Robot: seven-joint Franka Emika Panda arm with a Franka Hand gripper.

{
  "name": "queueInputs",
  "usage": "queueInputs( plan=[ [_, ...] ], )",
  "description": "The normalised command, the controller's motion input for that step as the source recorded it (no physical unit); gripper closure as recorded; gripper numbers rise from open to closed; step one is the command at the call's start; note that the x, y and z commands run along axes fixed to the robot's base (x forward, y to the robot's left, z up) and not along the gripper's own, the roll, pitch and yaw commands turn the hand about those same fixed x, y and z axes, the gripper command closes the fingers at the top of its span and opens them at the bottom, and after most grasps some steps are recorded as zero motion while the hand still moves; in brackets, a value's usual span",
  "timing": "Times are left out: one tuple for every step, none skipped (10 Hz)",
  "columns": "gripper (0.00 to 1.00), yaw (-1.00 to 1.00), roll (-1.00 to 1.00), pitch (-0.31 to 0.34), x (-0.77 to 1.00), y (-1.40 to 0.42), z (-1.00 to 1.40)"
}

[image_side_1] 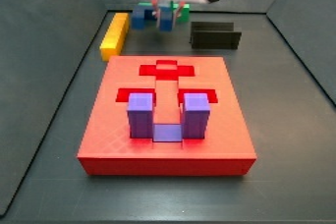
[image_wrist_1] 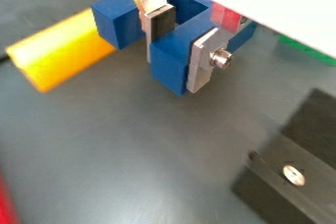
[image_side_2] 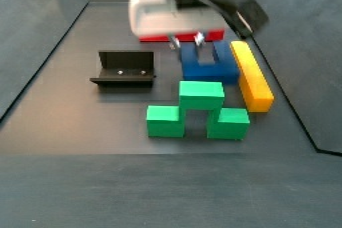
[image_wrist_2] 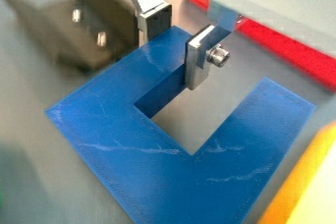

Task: Pick up the blue object. Move up. Place the blue object on the fixture. Regrasp the blue object. Move to above the board. Insert the blue object.
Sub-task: Place the blue object on the fixture.

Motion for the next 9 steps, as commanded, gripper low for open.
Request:
queueInputs(
  plan=[
    [1.00,0.00,-0.02,0.120,0.37,-0.46,0.69],
    [1.00,0.00,-0.15,0.089,0.45,-0.43,0.55],
    [1.00,0.00,-0.43,0.000,0.46,-0.30,0.36],
    [1.00,0.00,-0.79,-0.083,0.56,-0.07,0.29],
    [1.00,0.00,-0.95,-0.054,0.61,0.00,0.28],
    [1.00,0.00,-0.95,0.000,0.66,0.00,0.16],
    [1.00,0.00,-0.93,0.000,0.70,0.00,0.17],
    [1.00,0.00,-0.92,0.029,0.74,0.00,0.19],
    [1.00,0.00,-0.76,0.040,0.64,0.00,0.07]
  ],
)
